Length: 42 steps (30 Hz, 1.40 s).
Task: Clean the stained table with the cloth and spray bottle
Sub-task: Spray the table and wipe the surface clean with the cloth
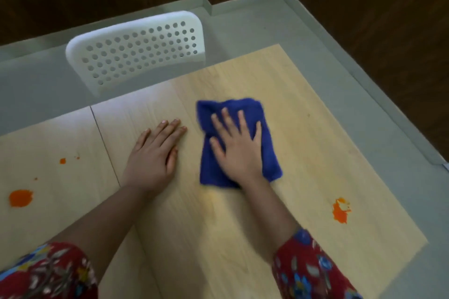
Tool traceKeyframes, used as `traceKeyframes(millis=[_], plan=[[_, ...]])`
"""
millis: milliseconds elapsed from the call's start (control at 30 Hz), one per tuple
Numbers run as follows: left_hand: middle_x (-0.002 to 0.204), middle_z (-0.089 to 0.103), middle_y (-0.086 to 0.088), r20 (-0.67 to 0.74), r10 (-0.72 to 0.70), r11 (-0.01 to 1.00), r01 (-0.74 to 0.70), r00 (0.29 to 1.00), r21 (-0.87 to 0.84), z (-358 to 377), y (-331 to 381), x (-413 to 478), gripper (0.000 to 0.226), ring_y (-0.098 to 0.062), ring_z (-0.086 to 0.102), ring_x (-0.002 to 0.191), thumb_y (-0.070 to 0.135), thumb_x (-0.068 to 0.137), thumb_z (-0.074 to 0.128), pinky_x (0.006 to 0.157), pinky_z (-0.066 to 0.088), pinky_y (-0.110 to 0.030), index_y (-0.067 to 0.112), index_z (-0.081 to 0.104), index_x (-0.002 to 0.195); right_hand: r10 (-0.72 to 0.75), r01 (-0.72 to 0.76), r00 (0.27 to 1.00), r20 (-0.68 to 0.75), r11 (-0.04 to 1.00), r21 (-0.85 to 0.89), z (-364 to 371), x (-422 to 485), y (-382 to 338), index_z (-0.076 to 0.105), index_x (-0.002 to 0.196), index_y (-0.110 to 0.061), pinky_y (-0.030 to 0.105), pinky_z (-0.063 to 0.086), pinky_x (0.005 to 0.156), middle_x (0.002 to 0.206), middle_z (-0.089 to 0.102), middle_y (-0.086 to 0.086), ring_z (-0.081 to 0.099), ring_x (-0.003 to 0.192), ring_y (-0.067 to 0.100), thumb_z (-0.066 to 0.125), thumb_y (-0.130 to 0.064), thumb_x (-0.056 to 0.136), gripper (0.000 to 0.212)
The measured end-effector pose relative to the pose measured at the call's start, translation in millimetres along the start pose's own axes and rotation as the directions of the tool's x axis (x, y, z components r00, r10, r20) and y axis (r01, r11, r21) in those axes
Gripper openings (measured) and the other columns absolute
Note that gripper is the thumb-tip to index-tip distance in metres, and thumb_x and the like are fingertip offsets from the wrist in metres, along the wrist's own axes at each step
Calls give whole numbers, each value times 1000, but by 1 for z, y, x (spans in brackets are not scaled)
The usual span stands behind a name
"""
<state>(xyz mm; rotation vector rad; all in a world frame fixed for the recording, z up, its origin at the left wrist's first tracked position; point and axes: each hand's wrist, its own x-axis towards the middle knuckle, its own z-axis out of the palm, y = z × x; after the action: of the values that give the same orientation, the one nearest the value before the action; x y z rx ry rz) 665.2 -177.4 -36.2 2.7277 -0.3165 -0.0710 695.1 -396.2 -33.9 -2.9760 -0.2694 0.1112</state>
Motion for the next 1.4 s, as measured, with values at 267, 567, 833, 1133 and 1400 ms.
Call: traceKeyframes(millis=[267,567,833,1133,1400], plan=[[159,21,13,-6,-6,1000,6,1000,31,0,2,1,56,-8,14,148,38,96,21,121,10,-38,31,28,151,642,-641,766,29,761,101,-24,-30,137,7,152,-44,69,3,111,161,2,-18,-5,150,19,23,-53,100,56],[157,27,9,41,213,977,-214,976,22,-7,5,-7,61,-9,16,147,50,94,33,120,15,-37,25,32,150,-8,6,999,37,999,54,2,-69,17,23,152,-36,46,5,120,161,15,-11,10,149,15,27,-57,94,62],[155,34,3,150,463,878,-475,873,56,-5,7,-2,61,-16,28,145,49,94,37,116,24,-38,19,40,147,754,-751,655,-42,656,73,-26,-167,210,15,153,-38,59,13,115,162,13,-5,9,149,21,11,-65,88,71],[146,48,1,128,478,877,-481,869,-2,-7,17,4,54,-21,44,135,43,91,38,108,35,-39,17,54,136,371,-370,926,-63,929,26,3,-150,73,26,152,-31,50,15,118,161,19,-6,16,148,19,20,-50,97,58],[143,47,-1,64,333,941,-336,941,42,15,59,3,60,-26,42,132,55,86,39,108,26,-41,20,51,133,892,-886,437,-116,449,116,-8,-227,159,21,154,-23,56,14,116,161,19,2,15,149,25,14,-55,91,70]])
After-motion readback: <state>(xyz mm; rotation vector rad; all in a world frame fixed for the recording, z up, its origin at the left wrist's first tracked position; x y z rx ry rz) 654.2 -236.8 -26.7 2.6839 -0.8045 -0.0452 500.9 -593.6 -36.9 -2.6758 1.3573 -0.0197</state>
